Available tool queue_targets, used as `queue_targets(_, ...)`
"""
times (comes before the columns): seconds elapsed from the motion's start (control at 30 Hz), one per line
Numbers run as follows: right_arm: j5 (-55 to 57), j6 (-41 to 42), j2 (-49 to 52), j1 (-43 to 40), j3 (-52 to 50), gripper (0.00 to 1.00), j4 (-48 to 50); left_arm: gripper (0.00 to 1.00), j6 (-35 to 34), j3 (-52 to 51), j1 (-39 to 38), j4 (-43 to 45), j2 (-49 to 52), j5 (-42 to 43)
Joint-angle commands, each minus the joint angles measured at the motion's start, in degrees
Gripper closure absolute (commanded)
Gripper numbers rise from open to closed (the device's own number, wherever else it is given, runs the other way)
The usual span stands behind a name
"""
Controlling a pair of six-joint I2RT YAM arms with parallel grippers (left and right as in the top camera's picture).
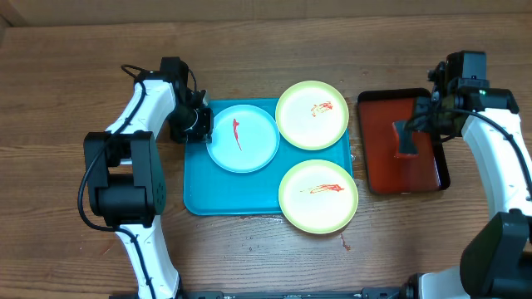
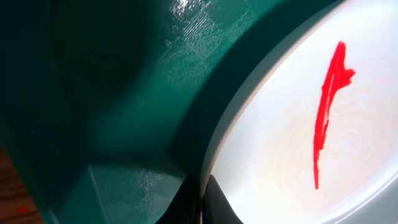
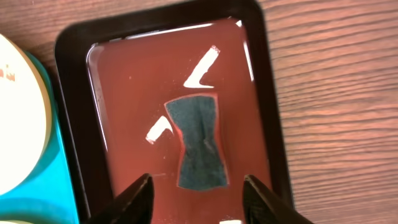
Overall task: Clean dirty plates on tray and stack at the side
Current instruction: 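Lower the right gripper and grasp the sponge in the black tray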
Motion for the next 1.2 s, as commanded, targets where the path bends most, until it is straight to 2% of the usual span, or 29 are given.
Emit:
queue_targets(0.0,-1.55,-2.60,2.91,0.13,1.27,0.58,0.35,0.96,2.84,0.81,0.00,0.22,0.81,0.07)
queue_targets(0.17,-2.36,-3.80,7.10,0.13,1.27,0.67,-0.55,0.96,2.99,0.83,0.00,-0.31,0.66,0.07)
queue_targets(0.6,-2.08,-6.71,10.34,0.13,1.11,0.67,0.52,0.96,3.69,0.85,0.00,-0.94,-1.44,-1.44)
queue_targets(0.93,-1.49,-6.82,16.35,0.13,1.11,0.76,1.25,0.96,4.11,0.85,0.00,-0.92,-1.44,-1.44)
queue_targets(1.17,-1.57,-6.23,18.53,0.13,1.11,0.90,1.40,0.96,4.09,0.85,0.00,-0.96,-1.44,-1.44)
